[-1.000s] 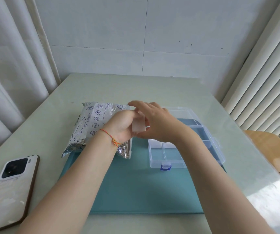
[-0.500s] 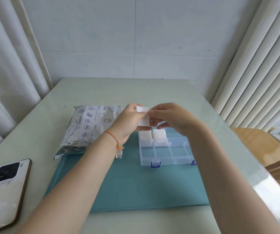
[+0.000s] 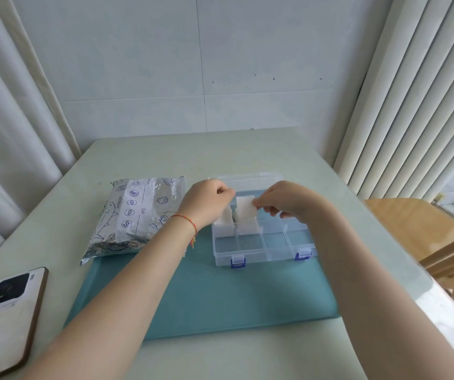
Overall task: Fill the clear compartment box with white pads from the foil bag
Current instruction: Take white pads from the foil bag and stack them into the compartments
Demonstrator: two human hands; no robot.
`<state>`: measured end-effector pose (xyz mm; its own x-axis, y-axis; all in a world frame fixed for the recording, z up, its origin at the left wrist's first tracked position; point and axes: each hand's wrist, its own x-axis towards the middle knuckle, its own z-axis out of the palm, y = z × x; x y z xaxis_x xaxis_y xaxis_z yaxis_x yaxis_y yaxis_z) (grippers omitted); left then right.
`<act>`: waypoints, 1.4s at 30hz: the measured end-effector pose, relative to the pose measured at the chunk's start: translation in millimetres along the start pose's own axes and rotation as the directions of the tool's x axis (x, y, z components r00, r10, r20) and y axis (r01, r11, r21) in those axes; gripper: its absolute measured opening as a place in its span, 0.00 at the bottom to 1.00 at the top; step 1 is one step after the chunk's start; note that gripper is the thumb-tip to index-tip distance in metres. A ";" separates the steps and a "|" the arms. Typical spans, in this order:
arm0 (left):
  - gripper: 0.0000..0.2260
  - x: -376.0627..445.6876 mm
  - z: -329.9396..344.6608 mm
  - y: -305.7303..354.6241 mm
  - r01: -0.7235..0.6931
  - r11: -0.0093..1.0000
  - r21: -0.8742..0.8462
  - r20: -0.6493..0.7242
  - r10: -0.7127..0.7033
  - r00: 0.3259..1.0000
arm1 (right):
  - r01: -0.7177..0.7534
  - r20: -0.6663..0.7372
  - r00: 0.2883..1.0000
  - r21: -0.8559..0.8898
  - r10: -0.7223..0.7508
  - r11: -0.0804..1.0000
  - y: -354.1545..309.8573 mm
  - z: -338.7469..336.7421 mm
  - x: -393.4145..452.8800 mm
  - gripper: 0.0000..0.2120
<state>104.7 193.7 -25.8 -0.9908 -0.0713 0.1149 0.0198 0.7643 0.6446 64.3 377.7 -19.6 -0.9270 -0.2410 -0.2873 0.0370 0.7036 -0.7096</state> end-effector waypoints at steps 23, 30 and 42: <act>0.09 -4.2 -24.0 -30.0 0.049 0.974 0.223 -0.252 0.009 0.968 | -0.003 -0.292 0.948 -0.405 -0.127 0.914 -23.2 22.1 17.9 0.13; 0.16 -17.2 -72.8 -89.9 0.316 0.760 0.568 -0.309 -0.159 0.938 | 0.168 0.064 0.984 -0.055 -0.165 0.984 -102.0 77.5 10.8 0.11; 0.16 -29.6 -89.2 -105.9 0.088 0.995 -0.039 -0.263 -0.096 0.960 | 0.295 -0.115 0.954 0.169 -0.278 0.940 -134.6 86.1 9.9 0.08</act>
<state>143.9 57.8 -30.0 -0.9180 -0.3100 0.2474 -0.0628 0.7296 0.6810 82.3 223.1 17.7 -0.9373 -0.3485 -0.0024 -0.1754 0.4776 -0.8609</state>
